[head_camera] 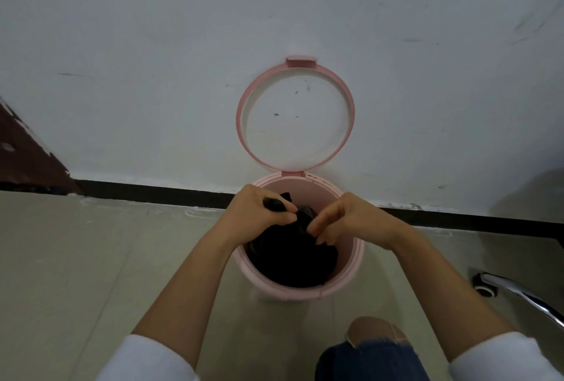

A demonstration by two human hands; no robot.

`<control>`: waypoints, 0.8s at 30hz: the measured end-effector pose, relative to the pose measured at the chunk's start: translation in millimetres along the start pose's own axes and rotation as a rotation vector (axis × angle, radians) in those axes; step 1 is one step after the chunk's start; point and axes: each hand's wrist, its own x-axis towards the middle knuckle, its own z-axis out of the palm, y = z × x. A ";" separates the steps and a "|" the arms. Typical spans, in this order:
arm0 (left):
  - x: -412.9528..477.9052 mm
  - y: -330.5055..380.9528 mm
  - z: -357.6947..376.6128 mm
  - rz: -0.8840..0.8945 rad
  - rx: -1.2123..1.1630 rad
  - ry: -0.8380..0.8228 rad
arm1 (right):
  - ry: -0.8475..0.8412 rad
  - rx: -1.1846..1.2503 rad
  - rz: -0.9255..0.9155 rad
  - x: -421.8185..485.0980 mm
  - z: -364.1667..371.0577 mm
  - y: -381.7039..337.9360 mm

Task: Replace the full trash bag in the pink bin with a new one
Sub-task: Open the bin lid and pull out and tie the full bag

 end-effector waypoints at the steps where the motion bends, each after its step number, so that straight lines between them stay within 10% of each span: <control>1: 0.5 -0.5 -0.3 0.018 0.093 0.019 | 0.116 -0.030 0.003 4.9 1.9 1.4; 3: 0.9 0.3 1.3 0.083 0.262 0.068 | 0.323 -0.026 -0.046 17.3 9.8 3.5; 9: -0.7 -6.6 9.0 0.341 0.578 0.259 | 0.249 0.052 -0.007 38.8 37.4 13.2; 24: 4.6 -19.3 21.5 0.192 0.295 0.397 | 0.574 0.848 0.047 43.2 43.4 18.5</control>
